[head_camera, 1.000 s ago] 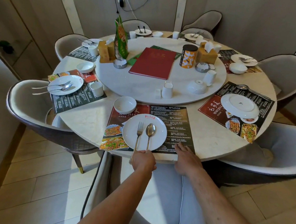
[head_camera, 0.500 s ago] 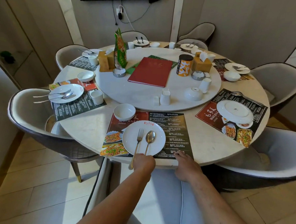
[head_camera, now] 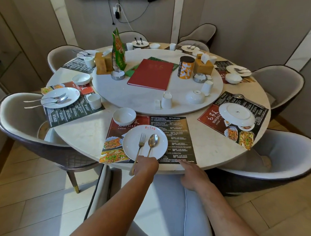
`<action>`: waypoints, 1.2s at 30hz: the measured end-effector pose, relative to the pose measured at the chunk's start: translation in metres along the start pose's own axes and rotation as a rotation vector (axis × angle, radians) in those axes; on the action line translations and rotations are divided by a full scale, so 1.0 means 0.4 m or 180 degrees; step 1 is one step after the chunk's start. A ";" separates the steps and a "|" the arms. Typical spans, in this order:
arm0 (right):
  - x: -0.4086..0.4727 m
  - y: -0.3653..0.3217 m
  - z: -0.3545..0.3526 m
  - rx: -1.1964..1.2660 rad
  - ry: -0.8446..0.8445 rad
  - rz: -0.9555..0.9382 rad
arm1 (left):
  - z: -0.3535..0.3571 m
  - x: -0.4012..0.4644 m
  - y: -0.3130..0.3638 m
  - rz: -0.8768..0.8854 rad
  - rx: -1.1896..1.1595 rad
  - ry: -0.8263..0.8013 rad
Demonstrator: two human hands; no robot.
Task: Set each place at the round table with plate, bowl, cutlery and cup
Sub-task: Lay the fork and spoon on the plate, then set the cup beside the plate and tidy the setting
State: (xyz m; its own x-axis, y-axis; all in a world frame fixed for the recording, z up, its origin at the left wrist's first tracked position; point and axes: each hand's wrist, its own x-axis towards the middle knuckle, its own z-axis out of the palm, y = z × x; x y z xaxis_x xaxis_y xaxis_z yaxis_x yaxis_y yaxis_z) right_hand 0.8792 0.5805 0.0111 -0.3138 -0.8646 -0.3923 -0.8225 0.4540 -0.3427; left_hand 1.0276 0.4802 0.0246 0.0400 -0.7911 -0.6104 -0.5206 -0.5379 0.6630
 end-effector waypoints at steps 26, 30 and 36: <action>0.158 0.177 -0.264 -0.0302 0.0625 -0.1121 | 0.173 -0.154 0.155 0.1103 0.1200 0.1459; 0.179 0.161 -0.286 -0.0371 0.0920 -0.1167 | 0.183 -0.124 0.218 0.1813 0.1760 0.1729; 0.242 0.161 -0.282 -0.0305 0.0975 -0.1123 | 0.211 -0.056 0.275 0.1879 0.2147 0.1605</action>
State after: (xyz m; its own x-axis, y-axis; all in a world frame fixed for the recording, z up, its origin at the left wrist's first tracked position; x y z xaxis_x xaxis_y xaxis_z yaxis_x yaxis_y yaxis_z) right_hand 0.7422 0.5019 0.0473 -0.1211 -0.9926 0.0084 -0.9395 0.1119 -0.3238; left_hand 0.8975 0.4634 0.0748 -0.1050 -0.9904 0.0901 -0.9380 0.1287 0.3219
